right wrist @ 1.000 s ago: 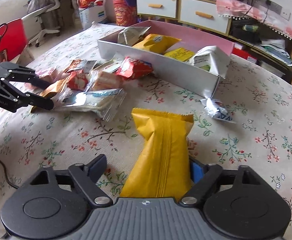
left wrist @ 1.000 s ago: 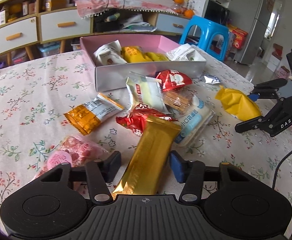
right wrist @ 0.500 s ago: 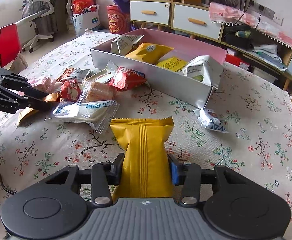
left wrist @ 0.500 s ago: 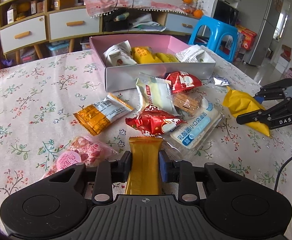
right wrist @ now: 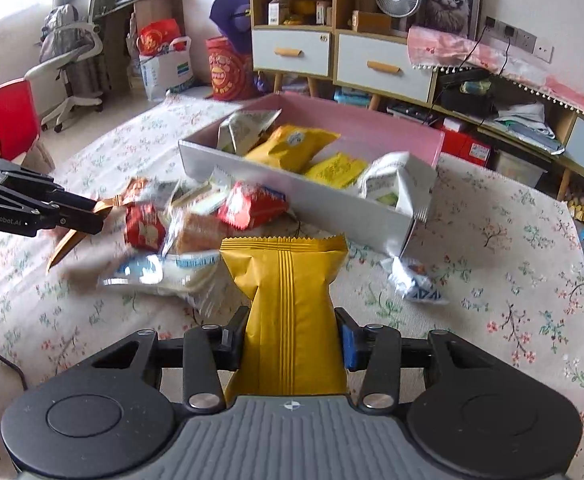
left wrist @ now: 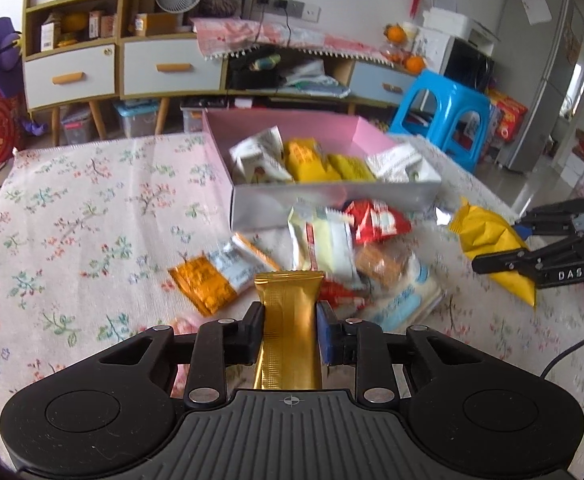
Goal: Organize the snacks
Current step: 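Grasp the gold bar packet with left tool while right grasps long yellow packet, then carry gold bar and yellow packet into the box and open both tools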
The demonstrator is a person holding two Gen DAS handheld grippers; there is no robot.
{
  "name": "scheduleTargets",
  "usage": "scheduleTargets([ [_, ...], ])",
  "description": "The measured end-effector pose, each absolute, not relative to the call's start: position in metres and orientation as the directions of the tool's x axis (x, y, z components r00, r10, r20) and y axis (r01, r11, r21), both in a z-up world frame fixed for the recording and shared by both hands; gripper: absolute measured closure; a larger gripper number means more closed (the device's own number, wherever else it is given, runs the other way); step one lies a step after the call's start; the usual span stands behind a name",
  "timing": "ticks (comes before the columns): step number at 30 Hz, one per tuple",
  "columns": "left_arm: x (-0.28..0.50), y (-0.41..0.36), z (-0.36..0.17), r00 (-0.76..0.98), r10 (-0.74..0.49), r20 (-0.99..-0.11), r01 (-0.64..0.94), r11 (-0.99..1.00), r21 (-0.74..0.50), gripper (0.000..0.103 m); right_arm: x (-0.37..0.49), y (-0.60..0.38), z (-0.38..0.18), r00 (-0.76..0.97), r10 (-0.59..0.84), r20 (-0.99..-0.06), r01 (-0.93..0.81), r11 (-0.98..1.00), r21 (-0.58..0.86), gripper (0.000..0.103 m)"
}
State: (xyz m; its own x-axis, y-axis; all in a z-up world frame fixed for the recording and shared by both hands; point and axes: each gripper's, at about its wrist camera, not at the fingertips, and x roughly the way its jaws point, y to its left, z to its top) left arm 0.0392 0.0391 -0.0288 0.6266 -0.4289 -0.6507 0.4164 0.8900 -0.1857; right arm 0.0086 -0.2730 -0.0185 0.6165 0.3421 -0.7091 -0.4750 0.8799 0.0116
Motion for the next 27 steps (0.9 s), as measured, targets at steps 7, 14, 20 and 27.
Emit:
scheduleTargets([
  [7, 0.047, 0.033, -0.012, 0.661, -0.430, -0.615, 0.396, 0.896, -0.200, 0.078, 0.020, -0.268, -0.003, 0.660, 0.339, -0.670, -0.433, 0.901, 0.029, 0.070],
  [14, 0.060, 0.017, 0.002, 0.684, -0.410, -0.603, 0.374, 0.907, -0.194, 0.078, 0.040, -0.260, 0.016, 0.700, 0.324, -0.636, -0.389, 0.920, 0.042, 0.074],
  [20, 0.076, 0.008, 0.007, 0.691, -0.391, -0.608, 0.343, 0.918, -0.201, 0.078, 0.066, -0.260, 0.024, 0.721, 0.329, -0.610, -0.341, 0.935, 0.101, 0.076],
  [27, 0.100, -0.005, 0.021, 0.704, -0.392, -0.593, 0.352, 0.917, -0.188, 0.078, 0.088, -0.264, 0.035, 0.753, 0.324, -0.573, -0.276, 0.946, 0.172, 0.076],
])
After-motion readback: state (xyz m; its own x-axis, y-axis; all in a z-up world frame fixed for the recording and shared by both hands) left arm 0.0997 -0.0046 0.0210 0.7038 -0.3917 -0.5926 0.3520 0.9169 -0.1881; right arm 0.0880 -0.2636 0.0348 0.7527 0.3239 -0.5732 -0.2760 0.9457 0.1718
